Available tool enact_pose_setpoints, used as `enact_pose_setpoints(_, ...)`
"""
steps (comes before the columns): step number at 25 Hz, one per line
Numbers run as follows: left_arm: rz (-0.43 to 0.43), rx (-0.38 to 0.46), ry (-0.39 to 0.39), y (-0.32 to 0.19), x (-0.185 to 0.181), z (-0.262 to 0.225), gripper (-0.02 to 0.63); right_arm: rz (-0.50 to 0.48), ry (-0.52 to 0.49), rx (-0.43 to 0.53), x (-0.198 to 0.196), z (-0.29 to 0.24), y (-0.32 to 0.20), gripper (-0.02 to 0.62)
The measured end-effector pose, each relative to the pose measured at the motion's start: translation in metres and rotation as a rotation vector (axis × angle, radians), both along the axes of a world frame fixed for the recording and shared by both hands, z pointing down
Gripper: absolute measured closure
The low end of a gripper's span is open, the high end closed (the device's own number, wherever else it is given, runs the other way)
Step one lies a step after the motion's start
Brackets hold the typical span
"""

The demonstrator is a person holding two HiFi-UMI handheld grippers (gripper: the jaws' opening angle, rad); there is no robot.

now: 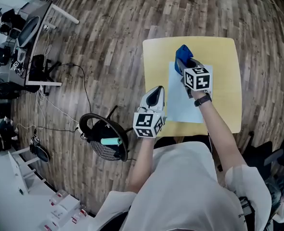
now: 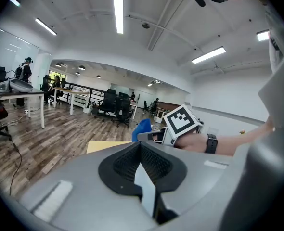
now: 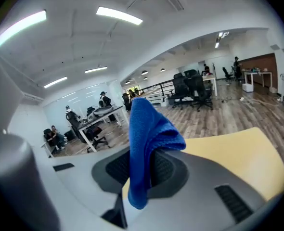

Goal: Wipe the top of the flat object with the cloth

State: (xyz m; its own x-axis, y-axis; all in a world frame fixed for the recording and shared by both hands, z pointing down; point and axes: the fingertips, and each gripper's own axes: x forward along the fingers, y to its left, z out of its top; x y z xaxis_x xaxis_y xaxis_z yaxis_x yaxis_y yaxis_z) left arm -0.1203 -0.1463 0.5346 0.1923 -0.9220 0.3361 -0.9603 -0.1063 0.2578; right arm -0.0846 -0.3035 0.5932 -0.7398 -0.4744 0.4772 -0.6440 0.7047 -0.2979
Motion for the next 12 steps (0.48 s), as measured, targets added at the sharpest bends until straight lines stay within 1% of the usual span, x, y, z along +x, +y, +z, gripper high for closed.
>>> enact_pose_setpoints(2,-0.026,0.0,-0.003,0.007,-0.01,-0.002,0.597,-0.048,-0.039,-0.045,-0.033,0.003,0.014,0.535)
enact_pose_setpoints(4,-0.049,-0.002,-0.006,0.014,-0.019,-0.003,0.597,-0.072,-0.068,-0.094,-0.057,0.01,0.024,0.535)
enact_pose_setpoints(7,-0.07,-0.008,-0.008,0.024,-0.029,-0.001,0.597,-0.059,-0.115,-0.194,-0.074,0.032,0.032,0.535)
enact_pose_setpoints(8,-0.073,-0.01,-0.008,0.026,-0.03,0.0,0.597,-0.053,-0.12,-0.211,-0.076,0.038,0.033,0.535)
enact_pose_setpoints(10,-0.074,-0.014,-0.005,0.027,-0.031,0.002,0.597,-0.047,-0.082,-0.196,-0.072,0.048,0.032,0.535)
enact_pose_setpoints(12,-0.064,-0.014,-0.003,0.025,-0.028,0.002,0.597,-0.032,0.004,-0.143,-0.058,0.056,0.027,0.535)
